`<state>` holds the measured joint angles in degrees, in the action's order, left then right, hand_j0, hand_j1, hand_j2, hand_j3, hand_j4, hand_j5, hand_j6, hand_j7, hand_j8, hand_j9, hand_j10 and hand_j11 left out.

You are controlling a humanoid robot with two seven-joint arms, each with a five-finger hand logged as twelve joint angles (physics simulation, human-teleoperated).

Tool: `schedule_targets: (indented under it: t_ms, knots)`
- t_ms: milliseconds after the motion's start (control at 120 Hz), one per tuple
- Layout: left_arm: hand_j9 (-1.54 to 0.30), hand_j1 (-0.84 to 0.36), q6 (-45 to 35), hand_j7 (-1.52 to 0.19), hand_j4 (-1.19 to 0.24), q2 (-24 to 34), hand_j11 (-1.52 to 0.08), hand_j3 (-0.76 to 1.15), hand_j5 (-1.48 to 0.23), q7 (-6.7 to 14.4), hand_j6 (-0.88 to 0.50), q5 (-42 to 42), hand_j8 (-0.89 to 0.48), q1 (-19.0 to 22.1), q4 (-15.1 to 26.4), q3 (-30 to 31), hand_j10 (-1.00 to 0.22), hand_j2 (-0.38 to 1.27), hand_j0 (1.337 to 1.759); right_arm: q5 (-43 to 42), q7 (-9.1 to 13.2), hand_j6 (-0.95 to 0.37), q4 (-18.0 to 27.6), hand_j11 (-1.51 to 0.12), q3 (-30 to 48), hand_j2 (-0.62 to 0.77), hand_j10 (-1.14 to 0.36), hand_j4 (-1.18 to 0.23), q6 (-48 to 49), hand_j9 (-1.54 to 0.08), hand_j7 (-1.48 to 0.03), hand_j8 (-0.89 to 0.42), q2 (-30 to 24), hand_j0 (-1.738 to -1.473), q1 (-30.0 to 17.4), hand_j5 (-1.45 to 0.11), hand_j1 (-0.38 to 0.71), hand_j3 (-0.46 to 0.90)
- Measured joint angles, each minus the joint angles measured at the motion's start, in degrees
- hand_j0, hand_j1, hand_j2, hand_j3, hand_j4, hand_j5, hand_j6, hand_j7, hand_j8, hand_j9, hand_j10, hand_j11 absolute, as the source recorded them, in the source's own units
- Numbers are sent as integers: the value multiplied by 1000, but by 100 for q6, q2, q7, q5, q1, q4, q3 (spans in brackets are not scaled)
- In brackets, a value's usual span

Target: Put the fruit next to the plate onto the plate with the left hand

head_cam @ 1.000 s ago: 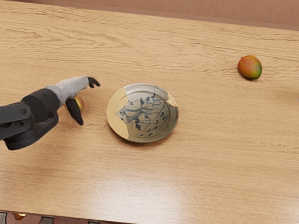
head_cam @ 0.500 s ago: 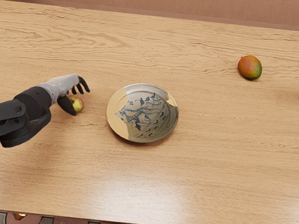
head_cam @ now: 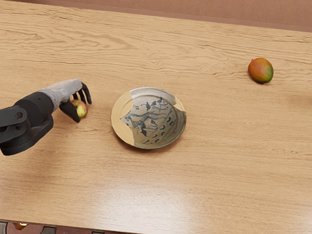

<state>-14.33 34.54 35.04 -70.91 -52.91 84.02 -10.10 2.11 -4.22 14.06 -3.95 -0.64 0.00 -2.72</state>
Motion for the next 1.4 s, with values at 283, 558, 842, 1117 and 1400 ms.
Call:
schedule_targets:
  t_ms: [283, 558, 842, 1117, 1400]
  knots:
    - [-926, -337, 378, -919, -708, 115, -930, 0, -930, -2, -477, 2112, -424, -123, -177, -1079, -620, 434, 1656, 0, 0, -11, 0, -15, 0, -2, -11, -11, 0, -15, -15, -11, 0, -1658, 0, -15, -335, 0]
    - [-927, -354, 3690, -928, -708, 501, -930, 0, -943, -2, -450, 5167, -392, -182, -381, -2925, -592, 432, 1656, 0, 0, -11, 0, -15, 0, -2, -11, -11, -2, -15, -15, -11, 0, -1658, 0, -15, -335, 0]
    - [-921, -384, 4231, -924, -693, -584, -919, 0, -944, -3, -457, 5621, -383, -185, -869, -3146, -568, 470, 1657, 0, 0, -11, 0, -15, 0, -2, -11, -11, -2, -15, -15, -11, 0, -1658, 0, -15, -335, 0]
    - [-914, -385, 4270, -922, -688, -828, -912, 0, -944, -3, -453, 5611, -386, -119, -1468, -2965, -556, 466, 1657, 0, 0, -11, 0, -15, 0, -2, -11, -11, 0, -15, -15, -11, 0, -1658, 0, -15, -335, 0]
    - [-326, 83, 4755, -328, -247, -792, -326, 0, -334, -4, -183, 5838, -158, -228, -1550, -2953, -144, 139, 1658, 0, 0, -11, 0, -15, 0, -2, -11, -11, -3, -15, -15, -11, 0, -1658, 0, -15, -335, 0]
